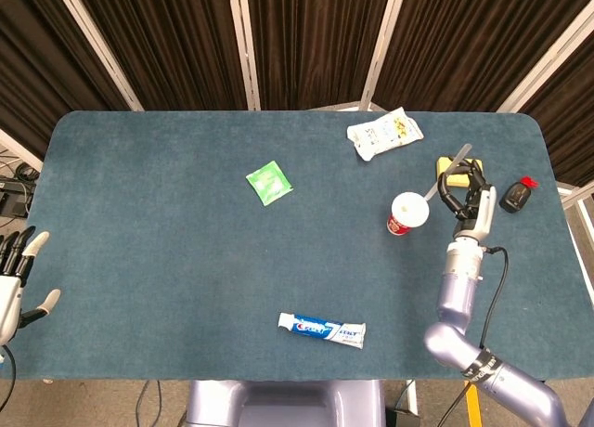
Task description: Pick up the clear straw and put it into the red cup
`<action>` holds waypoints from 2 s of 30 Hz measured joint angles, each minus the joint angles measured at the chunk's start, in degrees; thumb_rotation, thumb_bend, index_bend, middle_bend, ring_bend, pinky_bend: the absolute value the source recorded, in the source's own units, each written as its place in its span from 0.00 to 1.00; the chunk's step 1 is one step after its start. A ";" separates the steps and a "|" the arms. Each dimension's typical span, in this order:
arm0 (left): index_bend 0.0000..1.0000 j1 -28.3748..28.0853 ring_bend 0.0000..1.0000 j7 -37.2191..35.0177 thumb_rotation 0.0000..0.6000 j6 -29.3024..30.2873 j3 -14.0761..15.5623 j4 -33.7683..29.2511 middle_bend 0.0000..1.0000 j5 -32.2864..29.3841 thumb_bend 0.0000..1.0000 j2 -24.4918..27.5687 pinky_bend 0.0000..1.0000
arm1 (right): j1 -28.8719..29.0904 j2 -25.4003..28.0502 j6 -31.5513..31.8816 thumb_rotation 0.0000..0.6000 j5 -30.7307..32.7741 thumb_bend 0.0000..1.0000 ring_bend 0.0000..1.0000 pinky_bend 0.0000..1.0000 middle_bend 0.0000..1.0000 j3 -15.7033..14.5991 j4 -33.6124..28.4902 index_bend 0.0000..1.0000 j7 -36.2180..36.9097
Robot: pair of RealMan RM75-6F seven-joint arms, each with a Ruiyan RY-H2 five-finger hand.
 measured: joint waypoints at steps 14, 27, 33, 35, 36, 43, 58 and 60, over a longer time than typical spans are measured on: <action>0.10 -0.12 0.00 0.17 1.00 -0.15 0.11 0.15 0.00 0.26 0.28 -0.08 0.00 | 0.39 -3.04 -1.33 1.00 -0.53 0.38 0.00 0.00 0.32 -0.93 3.56 0.62 1.52; 0.10 -0.29 0.00 -0.13 1.00 -0.44 0.27 0.20 0.00 0.47 0.28 -0.05 0.00 | 1.54 -4.85 -1.74 1.00 -0.97 0.38 0.00 0.00 0.32 -0.98 5.15 0.63 0.49; 0.10 -0.26 0.00 -0.28 1.00 -0.51 0.31 0.16 0.00 0.40 0.28 0.03 0.00 | 1.53 -5.33 -2.30 1.00 -0.72 0.38 0.00 0.00 0.32 -0.97 6.29 0.63 0.45; 0.10 -0.27 0.00 -0.30 1.00 -0.54 0.33 0.13 0.00 0.40 0.28 0.04 0.00 | 1.55 -5.51 -2.54 1.00 -0.74 0.38 0.00 0.00 0.32 -1.03 6.68 0.63 0.41; 0.10 -0.28 0.00 -0.30 1.00 -0.53 0.33 0.14 0.00 0.42 0.28 0.04 0.00 | 1.57 -5.59 -2.65 1.00 -0.76 0.38 0.00 0.00 0.32 -1.05 6.84 0.63 0.38; 0.10 -0.31 0.00 -0.29 1.00 -0.58 0.33 0.12 0.00 0.40 0.28 0.02 0.00 | 1.61 -6.21 -3.06 1.00 -0.66 0.38 0.00 0.00 0.32 -1.22 7.48 0.63 0.03; 0.10 -0.33 0.00 -0.39 1.00 -0.65 0.33 0.00 0.00 0.30 0.28 0.05 0.00 | 2.39 -7.20 -4.28 1.00 -0.58 0.37 0.00 0.00 0.32 -0.82 9.47 0.63 -0.56; 0.10 -0.33 0.00 -0.38 1.00 -0.67 0.32 0.00 0.00 0.28 0.28 0.05 0.00 | 2.46 -7.36 -4.28 1.00 -0.74 0.37 0.00 0.00 0.32 -0.86 9.61 0.63 -0.63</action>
